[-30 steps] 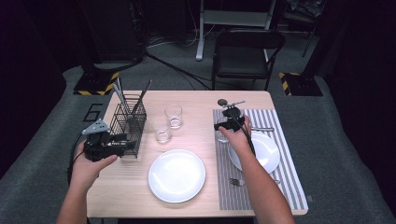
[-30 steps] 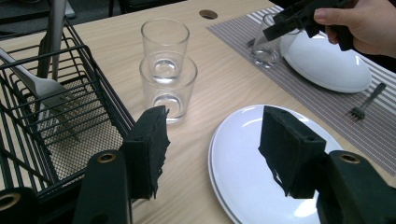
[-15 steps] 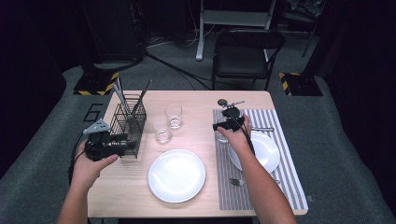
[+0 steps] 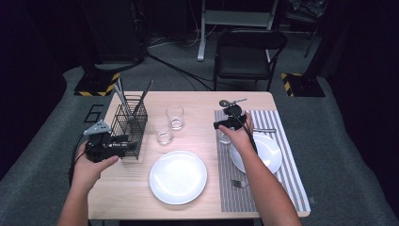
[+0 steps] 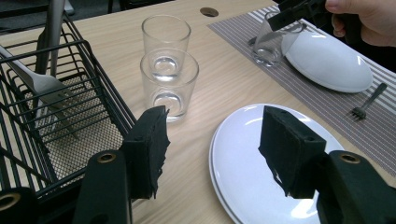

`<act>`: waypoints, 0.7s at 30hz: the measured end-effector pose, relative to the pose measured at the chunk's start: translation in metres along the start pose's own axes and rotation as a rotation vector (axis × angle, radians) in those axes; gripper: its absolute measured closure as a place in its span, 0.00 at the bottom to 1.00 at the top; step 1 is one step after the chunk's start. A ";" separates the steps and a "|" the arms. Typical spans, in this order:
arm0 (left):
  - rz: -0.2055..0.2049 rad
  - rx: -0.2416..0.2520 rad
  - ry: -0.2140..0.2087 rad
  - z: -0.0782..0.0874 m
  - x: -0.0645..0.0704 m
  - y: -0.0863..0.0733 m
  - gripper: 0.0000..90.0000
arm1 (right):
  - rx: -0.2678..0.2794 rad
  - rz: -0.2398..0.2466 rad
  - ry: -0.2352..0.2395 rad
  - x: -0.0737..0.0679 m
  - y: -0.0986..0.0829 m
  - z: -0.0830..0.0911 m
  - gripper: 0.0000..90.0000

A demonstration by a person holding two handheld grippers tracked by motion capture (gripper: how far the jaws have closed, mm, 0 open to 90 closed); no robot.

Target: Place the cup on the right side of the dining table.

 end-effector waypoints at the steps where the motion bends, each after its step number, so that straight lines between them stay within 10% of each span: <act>1: -0.004 -0.007 -0.007 0.001 0.000 0.000 0.46 | 0.001 -0.004 0.000 -0.001 0.001 0.001 0.07; 21: 0.005 0.000 -0.006 -0.002 -0.001 0.002 0.46 | 0.059 0.046 0.031 -0.013 0.021 0.028 0.08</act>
Point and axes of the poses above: each handheld gripper's, and its own axes: z roughly backward along the jaws, y roughly out of its top, x roughly to its right, the point moved 8 cm from there along -z, roughly forward along the jaws
